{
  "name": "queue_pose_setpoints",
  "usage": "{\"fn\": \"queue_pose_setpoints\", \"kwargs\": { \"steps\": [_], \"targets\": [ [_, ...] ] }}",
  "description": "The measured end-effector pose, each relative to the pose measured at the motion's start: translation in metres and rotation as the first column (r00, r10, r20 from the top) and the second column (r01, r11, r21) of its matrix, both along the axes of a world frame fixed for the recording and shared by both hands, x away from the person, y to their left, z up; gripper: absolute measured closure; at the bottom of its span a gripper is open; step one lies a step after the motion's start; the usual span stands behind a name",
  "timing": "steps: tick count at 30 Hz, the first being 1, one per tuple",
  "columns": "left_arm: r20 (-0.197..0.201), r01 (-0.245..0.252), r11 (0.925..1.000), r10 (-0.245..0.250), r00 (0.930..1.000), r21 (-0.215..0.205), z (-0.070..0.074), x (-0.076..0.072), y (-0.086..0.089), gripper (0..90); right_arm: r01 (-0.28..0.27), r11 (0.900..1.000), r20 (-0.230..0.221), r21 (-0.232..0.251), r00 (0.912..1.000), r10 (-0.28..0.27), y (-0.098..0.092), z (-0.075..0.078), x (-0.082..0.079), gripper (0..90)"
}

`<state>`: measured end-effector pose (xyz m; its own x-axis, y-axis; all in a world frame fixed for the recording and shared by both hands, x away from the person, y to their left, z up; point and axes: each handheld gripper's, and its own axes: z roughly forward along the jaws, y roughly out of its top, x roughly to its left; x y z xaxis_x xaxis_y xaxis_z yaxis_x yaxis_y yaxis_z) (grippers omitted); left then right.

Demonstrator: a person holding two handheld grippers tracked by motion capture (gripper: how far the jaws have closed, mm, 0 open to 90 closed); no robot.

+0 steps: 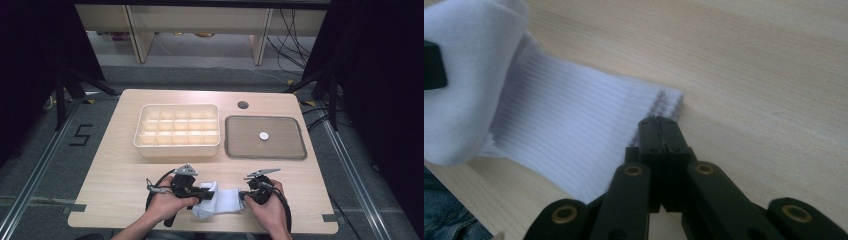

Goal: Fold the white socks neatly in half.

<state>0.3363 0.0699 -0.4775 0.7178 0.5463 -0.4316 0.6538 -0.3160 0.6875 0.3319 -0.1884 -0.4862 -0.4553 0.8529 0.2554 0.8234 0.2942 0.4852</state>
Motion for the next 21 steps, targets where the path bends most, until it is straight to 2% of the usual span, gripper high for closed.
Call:
{"fn": "queue_pose_setpoints", "kwargs": {
  "steps": [3, 4, 5, 7, 8, 14, 15, 18, 21],
  "targets": [
    [-0.008, 0.007, 1.0, -0.007, 0.9999, 0.007, -0.002, 0.001, -0.001, 80.1, -0.001, 1.0, 0.002, -0.005, 1.0, 0.001, 0.001, 0.001, 0.0, 90.0],
    [-0.016, 0.011, 0.9999, -0.011, 0.9998, 0.009, -0.004, 0.002, -0.002, 80.0, -0.017, 1.0, 0.019, -0.01, 0.9997, 0.017, 0.002, -0.001, 0.001, 90.0],
    [-0.016, 0.011, 0.9999, -0.011, 0.9998, 0.009, -0.004, 0.002, -0.002, 80.0, -0.012, 1.0, 0.001, -0.009, 0.9999, 0.012, 0.003, 0.0, 0.0, 90.0],
    [-0.018, 0.012, 0.9997, -0.012, 0.9998, 0.02, -0.006, 0.003, -0.003, 80.0, -0.015, 1.0, 0.002, -0.005, 0.9999, 0.015, 0.005, -0.001, 0.001, 90.0],
    [-0.014, 0.008, 0.9997, -0.008, 0.9999, 0.023, -0.006, 0.003, -0.004, 80.0, -0.015, 1.0, -0.014, -0.001, 0.9998, 0.015, 0.006, -0.001, 0.001, 90.0],
    [-0.016, 0.008, 0.9992, -0.008, 0.9998, 0.038, -0.008, 0.003, -0.003, 80.0, -0.026, 1.0, -0.007, -0.003, 0.9996, 0.026, 0.01, -0.003, 0.0, 90.0],
    [-0.017, 0.015, 0.9994, -0.014, 0.9998, 0.032, -0.009, 0.004, -0.003, 79.9, -0.035, 0.999, 0.008, -0.01, 0.9993, 0.035, 0.01, -0.004, 0.0, 90.0],
    [-0.026, 0.01, 0.9995, -0.009, 0.9996, 0.031, -0.01, 0.003, -0.004, 79.9, -0.019, 1.0, -0.011, -0.005, 0.9998, 0.019, 0.012, -0.003, 0.0, 90.0],
    [-0.023, 0.003, 0.9991, -0.002, 0.9997, 0.041, -0.012, 0.004, -0.005, 79.6, -0.038, 0.999, -0.003, -0.015, 0.9993, 0.037, 0.012, -0.004, 0.0, 90.0]
  ]
}}
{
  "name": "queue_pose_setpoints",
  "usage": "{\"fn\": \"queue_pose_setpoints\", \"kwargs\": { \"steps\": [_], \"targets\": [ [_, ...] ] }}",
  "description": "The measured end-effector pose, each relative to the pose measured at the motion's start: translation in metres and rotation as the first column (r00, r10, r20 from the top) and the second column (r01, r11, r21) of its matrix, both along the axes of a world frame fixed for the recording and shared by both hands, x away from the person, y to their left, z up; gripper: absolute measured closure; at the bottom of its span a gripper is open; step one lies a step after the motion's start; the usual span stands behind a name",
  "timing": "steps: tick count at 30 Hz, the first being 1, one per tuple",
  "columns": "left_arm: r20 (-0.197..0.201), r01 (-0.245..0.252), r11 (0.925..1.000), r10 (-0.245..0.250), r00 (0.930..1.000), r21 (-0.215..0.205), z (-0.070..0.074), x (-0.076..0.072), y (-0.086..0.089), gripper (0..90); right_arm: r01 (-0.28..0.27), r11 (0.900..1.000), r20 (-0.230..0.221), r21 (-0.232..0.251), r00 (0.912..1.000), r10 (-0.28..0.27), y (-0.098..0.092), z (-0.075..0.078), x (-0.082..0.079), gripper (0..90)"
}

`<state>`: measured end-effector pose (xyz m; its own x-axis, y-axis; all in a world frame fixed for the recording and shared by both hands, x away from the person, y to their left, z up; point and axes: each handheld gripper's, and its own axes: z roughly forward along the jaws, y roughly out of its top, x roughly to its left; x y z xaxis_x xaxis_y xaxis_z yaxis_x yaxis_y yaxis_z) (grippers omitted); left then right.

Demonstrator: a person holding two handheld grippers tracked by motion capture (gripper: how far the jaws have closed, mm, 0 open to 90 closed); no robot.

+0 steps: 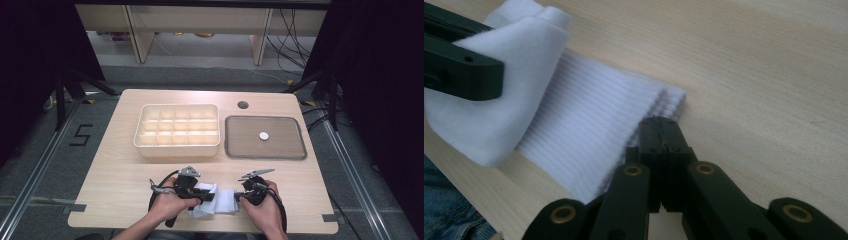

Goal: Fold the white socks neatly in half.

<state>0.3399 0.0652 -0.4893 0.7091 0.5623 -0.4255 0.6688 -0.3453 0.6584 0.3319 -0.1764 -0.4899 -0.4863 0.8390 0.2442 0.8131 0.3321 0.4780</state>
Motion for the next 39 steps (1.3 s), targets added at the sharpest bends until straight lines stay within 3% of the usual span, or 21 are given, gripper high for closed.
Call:
{"fn": "queue_pose_setpoints", "kwargs": {
  "steps": [7, 15, 19, 22, 24, 27, 28, 32, 33, 39],
  "targets": [
    [-0.012, -0.005, 1.0, 0.005, 0.9999, -0.003, -0.004, 0.002, -0.001, 78.5, 0.005, 1.0, -0.001, 0.009, 1.0, -0.005, 0.006, 0.0, 0.0, 90.0],
    [-0.021, -0.016, 0.9994, 0.016, 0.9997, -0.03, -0.009, 0.005, -0.005, 69.7, 0.009, 1.0, 0.008, 0.019, 0.9999, -0.009, 0.007, 0.003, -0.003, 88.1],
    [0.011, -0.022, 0.9975, 0.023, 0.9997, -0.068, 0.004, 0.003, -0.001, 65.1, 0.004, 0.999, 0.027, 0.033, 0.9996, -0.005, 0.007, 0.004, -0.003, 87.3],
    [0.009, -0.035, 0.9955, 0.036, 0.9993, -0.088, 0.01, 0.002, 0.004, 65.9, -0.019, 0.999, 0.019, 0.041, 0.9997, 0.018, 0.005, 0.005, -0.002, 86.9],
    [0.004, -0.041, 0.9938, 0.041, 0.9991, -0.104, 0.012, 0.0, 0.011, 66.8, 0.006, 0.999, 0.024, 0.033, 0.9997, -0.007, 0.005, 0.009, -0.005, 86.9],
    [0.004, -0.038, 0.9939, 0.039, 0.9992, -0.103, 0.011, -0.002, 0.015, 68.2, 0.004, 0.999, 0.033, 0.037, 0.9994, -0.005, 0.003, 0.009, -0.005, 87.1],
    [0.013, -0.05, 0.9946, 0.051, 0.9986, -0.091, 0.011, -0.004, 0.016, 70.1, 0.006, 0.999, 0.03, 0.035, 0.9995, -0.007, 0.003, 0.01, -0.006, 87.2],
    [-0.003, -0.019, 0.9984, 0.019, 0.9998, -0.054, 0.007, -0.006, 0.017, 79.3, 0.011, 0.999, 0.039, 0.04, 0.9991, -0.013, 0.002, 0.012, -0.009, 88.9],
    [-0.015, -0.002, 0.9987, 0.001, 0.9999, -0.051, 0.003, -0.007, 0.012, 80.0, 0.006, 0.999, 0.025, 0.047, 0.9997, -0.007, 0.002, 0.014, -0.01, 90.0],
    [-0.021, 0.027, 0.9985, -0.028, 0.9994, -0.048, -0.005, -0.007, -0.003, 81.0, 0.007, 0.998, 0.047, 0.063, 0.9988, -0.01, 0.008, 0.023, -0.015, 90.0]
  ]
}}
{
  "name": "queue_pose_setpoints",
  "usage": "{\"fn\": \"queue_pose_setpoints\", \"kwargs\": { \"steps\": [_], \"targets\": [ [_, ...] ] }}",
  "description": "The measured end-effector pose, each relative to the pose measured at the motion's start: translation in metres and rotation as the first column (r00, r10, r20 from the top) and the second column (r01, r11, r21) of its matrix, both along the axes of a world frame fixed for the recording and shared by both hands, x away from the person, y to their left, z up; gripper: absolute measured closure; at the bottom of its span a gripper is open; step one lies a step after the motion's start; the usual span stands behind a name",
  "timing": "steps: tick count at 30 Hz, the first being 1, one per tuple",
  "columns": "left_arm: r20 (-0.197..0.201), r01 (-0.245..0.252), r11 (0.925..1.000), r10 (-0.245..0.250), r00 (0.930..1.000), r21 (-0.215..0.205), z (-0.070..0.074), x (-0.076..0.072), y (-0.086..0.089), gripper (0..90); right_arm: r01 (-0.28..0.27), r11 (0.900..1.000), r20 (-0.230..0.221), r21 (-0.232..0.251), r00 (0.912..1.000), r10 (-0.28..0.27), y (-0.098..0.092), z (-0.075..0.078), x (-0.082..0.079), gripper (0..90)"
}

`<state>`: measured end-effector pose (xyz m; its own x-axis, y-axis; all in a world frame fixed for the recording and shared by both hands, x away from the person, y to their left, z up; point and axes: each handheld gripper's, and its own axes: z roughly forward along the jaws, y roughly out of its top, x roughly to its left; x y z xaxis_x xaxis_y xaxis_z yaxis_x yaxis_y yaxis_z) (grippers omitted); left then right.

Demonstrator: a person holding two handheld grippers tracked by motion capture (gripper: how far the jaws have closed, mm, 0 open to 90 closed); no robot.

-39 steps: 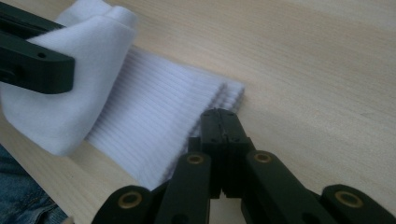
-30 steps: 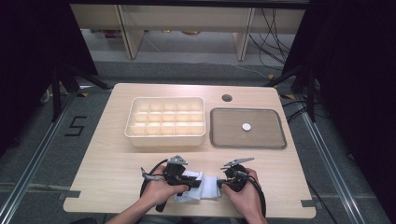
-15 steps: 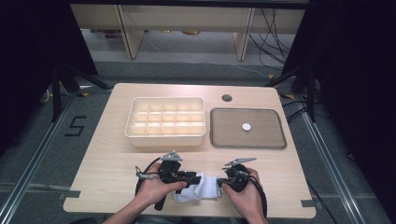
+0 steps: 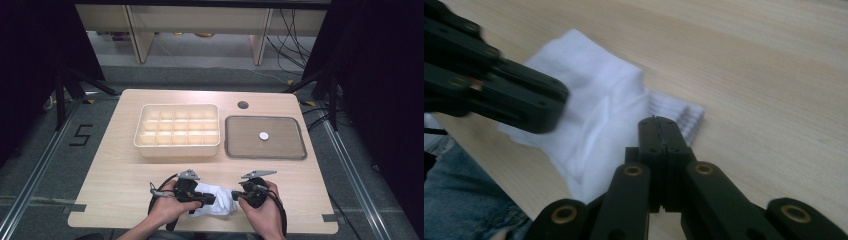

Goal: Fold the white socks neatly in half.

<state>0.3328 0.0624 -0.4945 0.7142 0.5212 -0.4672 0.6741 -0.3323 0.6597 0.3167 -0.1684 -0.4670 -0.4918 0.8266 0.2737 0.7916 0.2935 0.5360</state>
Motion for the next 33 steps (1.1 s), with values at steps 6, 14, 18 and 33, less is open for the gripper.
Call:
{"fn": "queue_pose_setpoints", "kwargs": {
  "steps": [6, 14, 18, 33],
  "targets": [
    [0.005, 0.0, 0.9998, 0.0, 1.0, 0.018, -0.009, -0.001, -0.011, 81.3, -0.042, 0.999, 0.007, 0.012, 0.9991, 0.042, 0.012, 0.003, -0.002, 90.0],
    [-0.006, 0.025, 0.9993, -0.024, 0.9997, 0.028, -0.015, 0.002, -0.015, 81.2, -0.066, 0.998, -0.007, 0.003, 0.9978, 0.066, 0.018, -0.013, 0.001, 90.0],
    [0.018, 0.014, 0.9999, -0.014, 0.9997, 0.003, -0.004, 0.001, -0.005, 78.7, -0.061, 0.998, -0.033, -0.003, 0.9976, 0.061, 0.018, -0.012, 0.002, 90.0],
    [-0.088, -0.185, 0.9828, 0.184, 0.979, -0.004, -0.001, 0.015, 0.07, 54.4, -0.143, 0.989, -0.071, 0.043, 0.9868, 0.146, 0.051, -0.002, 0.007, 89.5]
  ]
}}
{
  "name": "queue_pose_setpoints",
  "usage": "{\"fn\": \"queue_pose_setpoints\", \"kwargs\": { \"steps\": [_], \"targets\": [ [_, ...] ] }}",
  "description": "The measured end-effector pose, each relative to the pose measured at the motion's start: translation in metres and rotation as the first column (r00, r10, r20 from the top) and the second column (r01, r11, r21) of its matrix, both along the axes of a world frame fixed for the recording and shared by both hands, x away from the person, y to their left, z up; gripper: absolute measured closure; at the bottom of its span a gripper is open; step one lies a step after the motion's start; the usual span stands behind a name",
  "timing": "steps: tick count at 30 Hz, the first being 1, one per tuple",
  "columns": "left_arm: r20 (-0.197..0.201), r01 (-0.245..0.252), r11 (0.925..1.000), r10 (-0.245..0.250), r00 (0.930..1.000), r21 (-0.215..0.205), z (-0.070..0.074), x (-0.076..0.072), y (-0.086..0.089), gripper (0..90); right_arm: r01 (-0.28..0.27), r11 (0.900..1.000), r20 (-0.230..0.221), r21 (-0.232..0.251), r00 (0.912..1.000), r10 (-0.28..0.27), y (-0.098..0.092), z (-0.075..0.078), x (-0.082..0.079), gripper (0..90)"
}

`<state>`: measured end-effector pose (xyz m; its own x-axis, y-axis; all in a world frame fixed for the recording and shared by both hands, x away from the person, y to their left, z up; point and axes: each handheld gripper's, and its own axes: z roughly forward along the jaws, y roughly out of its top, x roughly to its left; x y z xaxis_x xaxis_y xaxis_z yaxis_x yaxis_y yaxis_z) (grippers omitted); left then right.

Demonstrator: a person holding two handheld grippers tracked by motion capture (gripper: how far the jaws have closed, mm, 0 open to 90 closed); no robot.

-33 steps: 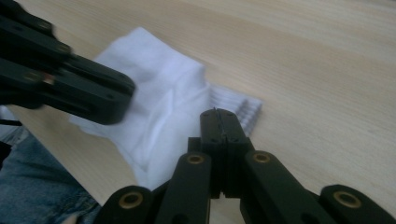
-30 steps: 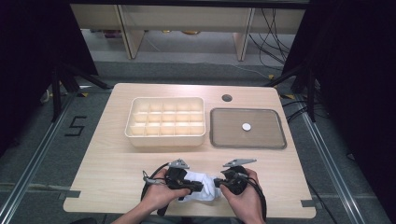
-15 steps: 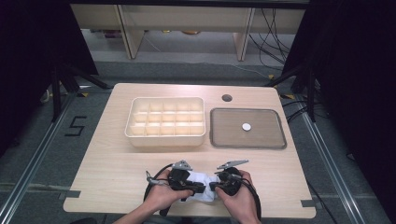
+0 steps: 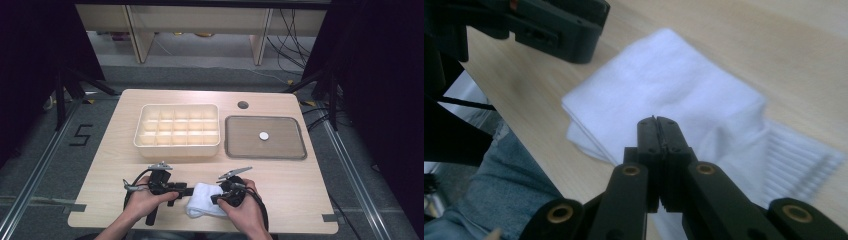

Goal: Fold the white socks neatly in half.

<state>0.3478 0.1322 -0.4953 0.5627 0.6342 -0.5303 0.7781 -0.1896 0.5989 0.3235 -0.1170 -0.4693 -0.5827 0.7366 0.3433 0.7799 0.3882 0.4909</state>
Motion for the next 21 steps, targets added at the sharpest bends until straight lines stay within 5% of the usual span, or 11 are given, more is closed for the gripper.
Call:
{"fn": "queue_pose_setpoints", "kwargs": {
  "steps": [7, 14, 21],
  "targets": [
    [-0.079, 0.015, 0.9999, -0.016, 0.9968, -0.005, -0.011, 0.0, -0.01, 54.1, -0.004, 1.0, -0.061, -0.001, 0.9982, 0.003, 0.012, -0.012, 0.003, 89.7],
    [-0.145, 0.035, 0.9987, -0.03, 0.989, 0.036, -0.015, -0.005, -0.018, 63.1, -0.019, 1.0, -0.061, -0.014, 0.998, 0.018, 0.012, -0.02, 0.005, 90.0],
    [-0.121, 0.056, 0.9978, -0.051, 0.9913, 0.034, -0.019, -0.006, -0.02, 77.2, -0.009, 1.0, -0.072, -0.014, 0.9974, 0.008, 0.011, -0.021, 0.005, 90.0]
  ]
}}
